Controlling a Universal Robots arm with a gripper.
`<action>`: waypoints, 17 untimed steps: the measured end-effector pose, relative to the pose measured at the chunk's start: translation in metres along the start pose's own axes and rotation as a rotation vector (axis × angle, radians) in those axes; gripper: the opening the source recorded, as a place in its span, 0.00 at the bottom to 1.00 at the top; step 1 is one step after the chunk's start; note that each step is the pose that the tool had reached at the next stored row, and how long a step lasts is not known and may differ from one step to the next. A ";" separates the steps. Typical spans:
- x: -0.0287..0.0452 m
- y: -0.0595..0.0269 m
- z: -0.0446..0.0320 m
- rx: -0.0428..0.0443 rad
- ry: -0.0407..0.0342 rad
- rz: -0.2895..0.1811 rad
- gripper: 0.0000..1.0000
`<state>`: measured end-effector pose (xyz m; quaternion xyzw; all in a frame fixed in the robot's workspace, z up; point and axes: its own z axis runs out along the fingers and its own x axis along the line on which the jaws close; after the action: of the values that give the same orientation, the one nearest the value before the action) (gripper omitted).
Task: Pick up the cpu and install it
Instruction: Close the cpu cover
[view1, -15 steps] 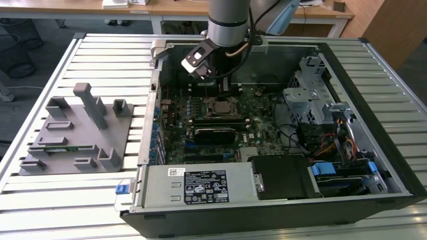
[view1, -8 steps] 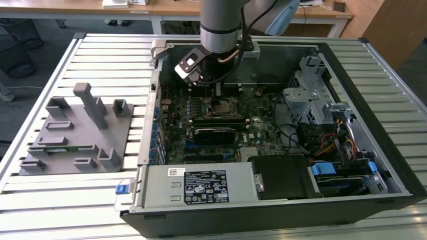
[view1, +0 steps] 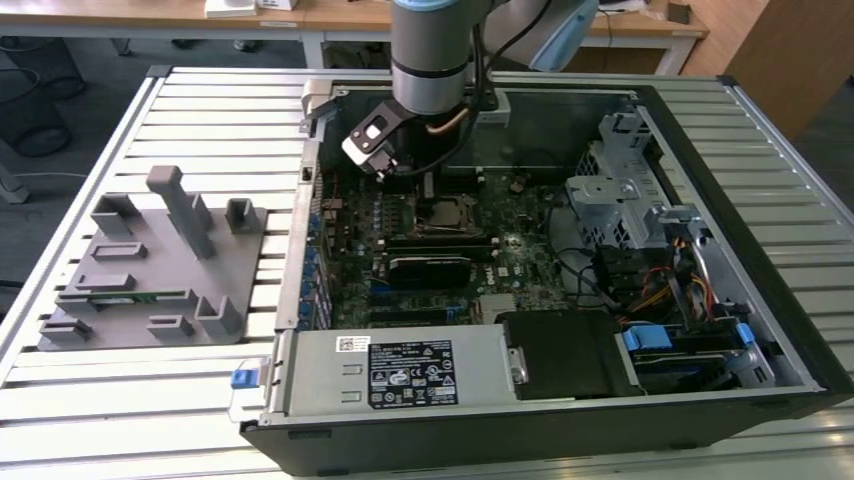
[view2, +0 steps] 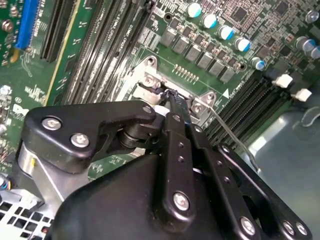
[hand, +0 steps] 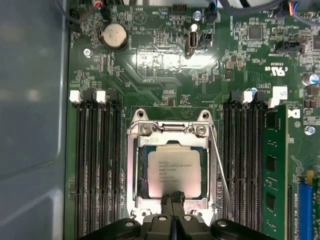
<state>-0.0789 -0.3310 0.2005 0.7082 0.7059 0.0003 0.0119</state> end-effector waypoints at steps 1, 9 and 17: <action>0.0000 -0.0004 0.0013 0.0002 -0.0002 0.000 0.11; -0.0004 -0.0015 0.0050 0.0010 0.0020 0.000 0.11; 0.0002 -0.0009 0.0014 -0.0005 0.0048 0.000 0.11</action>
<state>-0.0798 -0.3308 0.1991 0.7082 0.7059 0.0022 0.0104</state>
